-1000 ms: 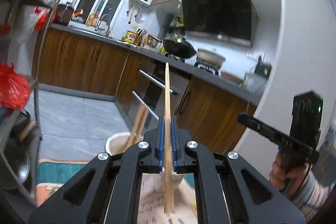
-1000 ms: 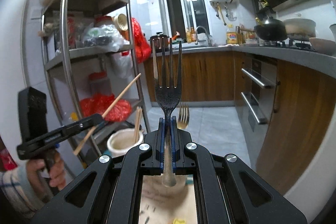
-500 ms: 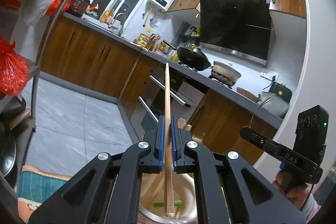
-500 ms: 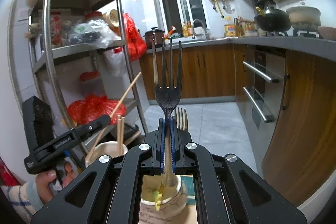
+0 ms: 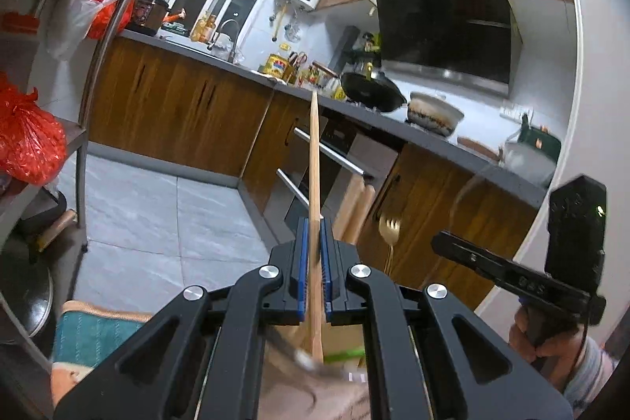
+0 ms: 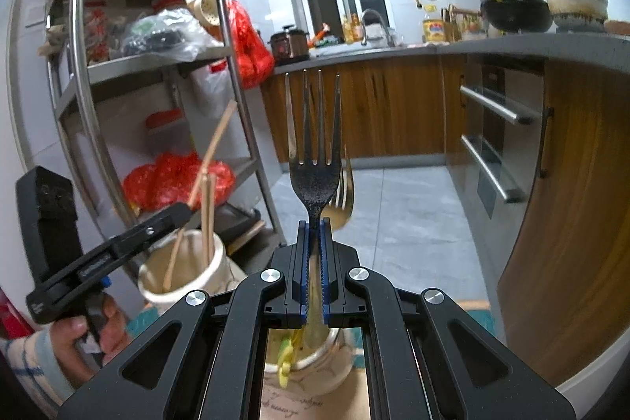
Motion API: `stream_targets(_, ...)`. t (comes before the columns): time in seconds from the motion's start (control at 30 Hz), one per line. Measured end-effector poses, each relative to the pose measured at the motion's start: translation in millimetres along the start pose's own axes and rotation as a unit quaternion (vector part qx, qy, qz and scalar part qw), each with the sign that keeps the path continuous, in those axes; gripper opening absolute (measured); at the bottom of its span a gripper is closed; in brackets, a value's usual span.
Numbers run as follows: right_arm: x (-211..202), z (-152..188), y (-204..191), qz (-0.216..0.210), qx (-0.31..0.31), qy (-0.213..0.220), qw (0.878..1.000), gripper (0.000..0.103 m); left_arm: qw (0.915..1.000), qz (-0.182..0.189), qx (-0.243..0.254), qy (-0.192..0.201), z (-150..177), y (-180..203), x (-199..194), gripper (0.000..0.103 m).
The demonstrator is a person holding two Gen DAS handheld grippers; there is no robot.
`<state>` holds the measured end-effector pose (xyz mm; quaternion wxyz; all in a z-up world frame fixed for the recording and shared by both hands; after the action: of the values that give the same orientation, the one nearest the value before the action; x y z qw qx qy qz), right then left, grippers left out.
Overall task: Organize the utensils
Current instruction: 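Drop the silver fork into the small cup while the left drops the chopstick into the tall cup, then move both open tools back over the last utensils on the mat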
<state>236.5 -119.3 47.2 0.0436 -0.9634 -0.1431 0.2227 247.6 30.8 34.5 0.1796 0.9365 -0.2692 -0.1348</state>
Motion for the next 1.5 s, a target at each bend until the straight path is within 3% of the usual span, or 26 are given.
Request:
stream_targets(0.2,16.6,18.9,1.4,-0.001,0.014,-0.047,0.999,0.006,0.9995,-0.011,0.020,-0.021,9.1,7.5,-15.6,0.006)
stream_targets(0.5,27.9,35.0,6.3,0.015,0.029,-0.079,0.996,0.008,0.9977,-0.035,0.034,-0.047,13.5,11.9,-28.7,0.006)
stream_targets(0.57,25.9,35.0,7.1,0.019,0.030,-0.076,0.996,0.014,0.9976,-0.037,0.036,-0.047,13.6,14.1,-30.4,0.006)
stream_targets(0.63,19.7,34.1,9.3,0.021,0.034,-0.070,0.997,0.033,0.9970,-0.042,0.042,-0.050,13.5,16.6,-32.2,0.008)
stream_targets(0.67,17.2,33.2,9.4,0.021,0.036,-0.067,0.997,0.035,0.9968,-0.043,0.044,-0.051,13.6,17.8,-33.0,0.009)
stream_targets(0.77,5.8,31.4,11.0,0.024,0.036,-0.056,0.997,0.043,0.9959,-0.054,0.051,-0.053,11.8,21.6,-36.5,0.024)
stream_targets(0.9,-13.3,32.3,14.9,0.029,0.040,-0.043,0.998,0.072,0.9950,-0.058,0.057,-0.057,12.0,28.1,-44.2,0.039)
stream_targets(0.97,-23.1,33.7,17.6,0.032,0.044,-0.038,0.998,0.086,0.9945,-0.061,0.061,-0.059,12.5,32.3,-49.1,0.058)
stream_targets(1.0,-28.3,35.6,19.4,0.036,0.047,-0.035,0.998,0.094,0.9943,-0.064,0.063,-0.058,12.6,34.4,-51.8,0.076)
stream_targets(1.03,-32.0,36.4,20.7,0.041,0.049,-0.032,0.997,0.096,0.9939,-0.068,0.067,-0.056,12.6,37.8,-55.6,0.089)
stream_targets(1.1,-40.7,38.8,25.4,0.051,0.055,-0.029,0.997,0.097,0.9930,-0.073,0.075,-0.054,11.8,45.1,-60.9,0.097)
stream_targets(1.5,-88.3,66.1,52.7,0.100,0.064,-0.033,0.992,0.098,0.9890,-0.084,0.086,-0.085,27.6,69.9,-85.2,0.097)
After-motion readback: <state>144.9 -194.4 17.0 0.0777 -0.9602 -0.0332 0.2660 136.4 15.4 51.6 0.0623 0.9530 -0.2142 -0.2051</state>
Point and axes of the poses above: each gripper's, at about its wrist camera, not at the fingertips, and x roughly the way its jaws point, y to its right, z to its underside, the point moved 6 cm from there along x, roughly the way its jaws point, and after that the axes turned 10 degrees about z, right-handed, at the moved point
